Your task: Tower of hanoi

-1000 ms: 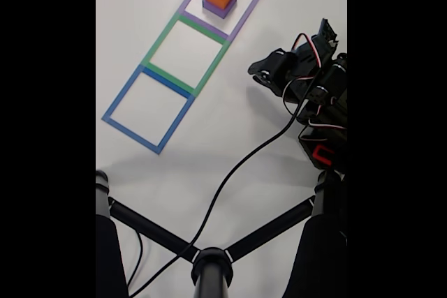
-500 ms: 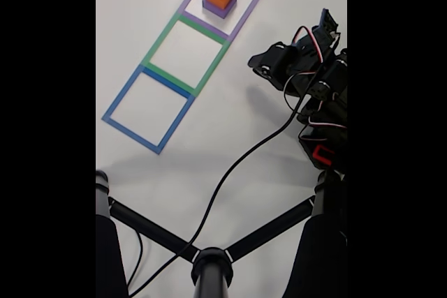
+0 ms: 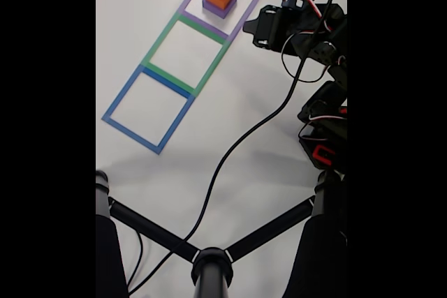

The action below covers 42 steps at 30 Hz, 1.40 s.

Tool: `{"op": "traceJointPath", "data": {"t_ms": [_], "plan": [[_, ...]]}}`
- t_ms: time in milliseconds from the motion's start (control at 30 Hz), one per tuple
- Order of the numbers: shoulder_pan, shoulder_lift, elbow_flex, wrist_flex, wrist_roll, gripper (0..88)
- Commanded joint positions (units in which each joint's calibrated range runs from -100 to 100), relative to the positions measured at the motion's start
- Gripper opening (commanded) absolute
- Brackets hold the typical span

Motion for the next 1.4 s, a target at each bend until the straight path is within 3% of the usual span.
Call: {"op": "traceJointPath", "data": {"t_ms": [0, 133, 233, 400, 567, 700, 733, 800, 967, 1100, 1367], "plan": [[0.7, 3.0, -9.4, 0.6, 20.2, 0.0], [0.9, 7.2, -17.8, 4.8, 33.2, 0.5], [0.8, 11.2, -25.7, 9.5, 40.0, 0.1], [0.5, 15.4, -35.9, 13.8, 44.6, 0.0], [0.0, 17.9, -45.5, 20.4, 53.6, 1.3], [1.1, 18.4, -50.6, 21.1, 53.3, 1.9], [1.7, 18.4, -51.4, 22.2, 58.2, 0.1], [2.6, 18.7, -54.1, 24.6, 63.6, 2.2], [5.8, 19.8, -58.8, 27.7, 70.7, 2.5], [7.9, 19.6, -58.3, 28.2, 81.0, 4.9], [9.4, 17.2, -44.2, 20.2, 90.9, 9.3]]}}
